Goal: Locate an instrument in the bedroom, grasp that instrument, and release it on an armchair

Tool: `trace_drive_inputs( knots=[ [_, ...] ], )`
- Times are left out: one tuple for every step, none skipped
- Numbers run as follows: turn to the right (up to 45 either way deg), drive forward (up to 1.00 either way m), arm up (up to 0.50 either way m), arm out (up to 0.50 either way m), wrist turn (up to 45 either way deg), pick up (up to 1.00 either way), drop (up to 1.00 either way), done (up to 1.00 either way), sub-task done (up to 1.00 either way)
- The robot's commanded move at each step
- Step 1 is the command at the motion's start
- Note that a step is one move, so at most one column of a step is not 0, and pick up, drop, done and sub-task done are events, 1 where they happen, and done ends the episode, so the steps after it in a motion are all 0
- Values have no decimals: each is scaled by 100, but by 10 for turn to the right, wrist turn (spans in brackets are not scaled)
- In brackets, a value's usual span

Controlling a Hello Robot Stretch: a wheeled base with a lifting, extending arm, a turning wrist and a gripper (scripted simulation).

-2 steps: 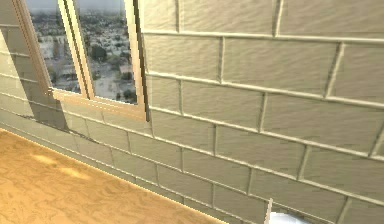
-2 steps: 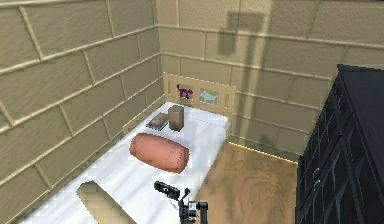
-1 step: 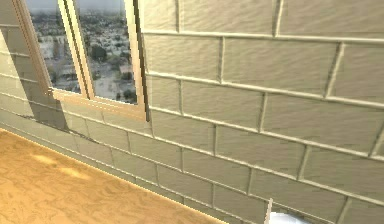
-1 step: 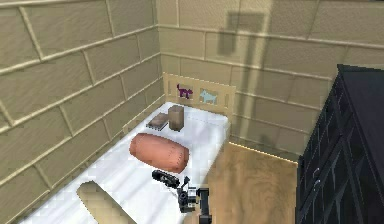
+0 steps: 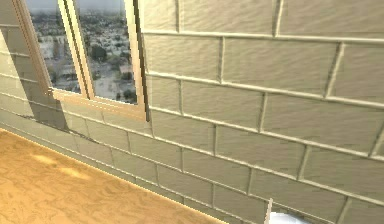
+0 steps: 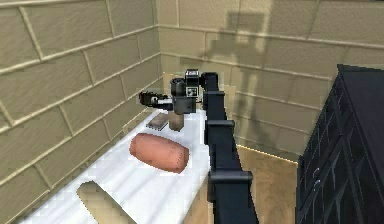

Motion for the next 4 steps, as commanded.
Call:
trace_drive_inputs(
  knots=[
    [0, 0, 8, 0, 0, 0, 0, 0, 0],
    [0, 0, 0, 0, -450, 0, 0, 0, 0],
    [0, 0, 0, 0, -450, 0, 0, 0, 0],
    [0, 0, 0, 0, -270, 0, 0, 0, 0]
  ],
)
